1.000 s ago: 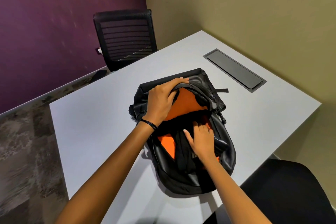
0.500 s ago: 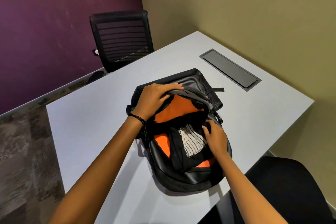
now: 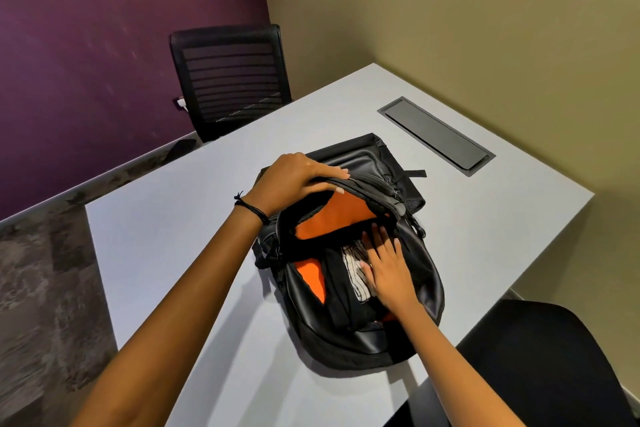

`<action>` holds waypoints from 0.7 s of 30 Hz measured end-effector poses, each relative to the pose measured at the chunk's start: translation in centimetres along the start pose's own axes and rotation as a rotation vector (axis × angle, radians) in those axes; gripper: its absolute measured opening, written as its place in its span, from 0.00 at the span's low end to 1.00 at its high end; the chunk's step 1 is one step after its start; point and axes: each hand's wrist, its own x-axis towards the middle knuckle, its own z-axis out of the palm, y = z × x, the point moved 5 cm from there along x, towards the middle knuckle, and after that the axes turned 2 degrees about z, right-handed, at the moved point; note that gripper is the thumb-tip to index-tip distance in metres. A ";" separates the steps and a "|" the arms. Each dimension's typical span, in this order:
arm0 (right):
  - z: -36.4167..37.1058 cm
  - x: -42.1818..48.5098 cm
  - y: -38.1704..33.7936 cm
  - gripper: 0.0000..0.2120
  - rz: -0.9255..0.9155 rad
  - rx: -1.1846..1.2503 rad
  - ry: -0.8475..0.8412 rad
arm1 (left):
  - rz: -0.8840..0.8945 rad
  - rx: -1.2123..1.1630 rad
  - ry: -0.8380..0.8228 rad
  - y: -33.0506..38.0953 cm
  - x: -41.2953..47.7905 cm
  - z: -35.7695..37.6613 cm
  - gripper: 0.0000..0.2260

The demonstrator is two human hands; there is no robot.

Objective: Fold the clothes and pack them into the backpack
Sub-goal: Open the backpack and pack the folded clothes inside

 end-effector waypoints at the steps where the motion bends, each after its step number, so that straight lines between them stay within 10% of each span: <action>1: 0.3 0.2 0.2 0.25 0.027 -0.034 -0.004 | -0.029 -0.040 0.011 -0.1 -0.1 0.1 0.14; 8: 0.6 2.2 1.3 0.44 0.160 -0.151 -0.202 | -0.207 -0.250 0.193 -1.4 -0.3 0.6 0.11; 14: 0.2 3.6 2.3 0.30 0.304 -0.183 -0.394 | -0.251 -0.255 0.327 -0.1 -0.5 0.8 0.10; 21: 0.9 -0.1 -2.3 0.29 -0.040 0.235 0.009 | -0.241 -0.189 0.351 0.9 -0.3 0.9 0.14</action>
